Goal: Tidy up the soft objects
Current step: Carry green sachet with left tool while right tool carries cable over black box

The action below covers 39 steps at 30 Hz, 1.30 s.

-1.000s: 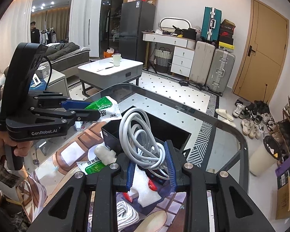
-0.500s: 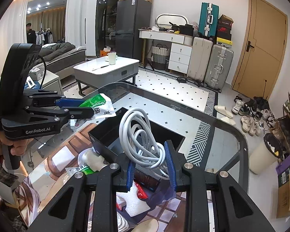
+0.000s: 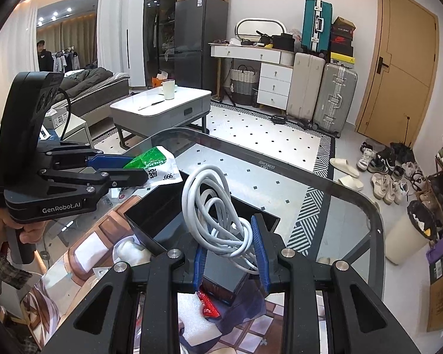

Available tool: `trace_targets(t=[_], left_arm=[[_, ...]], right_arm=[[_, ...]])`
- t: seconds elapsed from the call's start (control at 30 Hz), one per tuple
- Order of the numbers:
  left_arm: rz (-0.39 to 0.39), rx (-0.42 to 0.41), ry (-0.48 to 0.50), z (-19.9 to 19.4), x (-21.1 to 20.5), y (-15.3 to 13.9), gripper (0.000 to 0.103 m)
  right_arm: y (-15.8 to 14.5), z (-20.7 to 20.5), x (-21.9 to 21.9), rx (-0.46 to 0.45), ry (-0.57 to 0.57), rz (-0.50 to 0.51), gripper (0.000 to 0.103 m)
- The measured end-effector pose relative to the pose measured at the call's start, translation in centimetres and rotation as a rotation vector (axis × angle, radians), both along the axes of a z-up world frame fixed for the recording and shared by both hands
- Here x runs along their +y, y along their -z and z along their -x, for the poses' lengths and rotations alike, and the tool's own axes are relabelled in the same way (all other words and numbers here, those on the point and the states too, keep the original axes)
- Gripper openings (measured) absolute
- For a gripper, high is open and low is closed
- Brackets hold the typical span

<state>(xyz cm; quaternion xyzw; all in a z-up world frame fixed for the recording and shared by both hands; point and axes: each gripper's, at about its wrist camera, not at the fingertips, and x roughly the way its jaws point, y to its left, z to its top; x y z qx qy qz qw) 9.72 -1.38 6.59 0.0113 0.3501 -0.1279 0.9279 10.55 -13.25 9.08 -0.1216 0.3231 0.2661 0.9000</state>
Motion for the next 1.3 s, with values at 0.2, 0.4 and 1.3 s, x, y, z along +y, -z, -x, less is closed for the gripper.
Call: trace_targets(t=[0.2,0.4,1.3], left_arm=[[-0.009,0.009,0.000,-0.6,-0.3,0.5,0.024],[-0.018,0.020,-0.001,-1.3,-0.5,0.9,0.024],[-0.014,0.063,0.028,-3.6,-1.6,2.5,0.024]], right_arm=[[0.4,-0.7,0.4,0.013,0.000,-0.027,0.029],[0.8,-1.2,0.7,0.015,0.001,-0.041,0.029],[2.0,-3.2,1.9,0.034,-0.006,-0.064,0.029]])
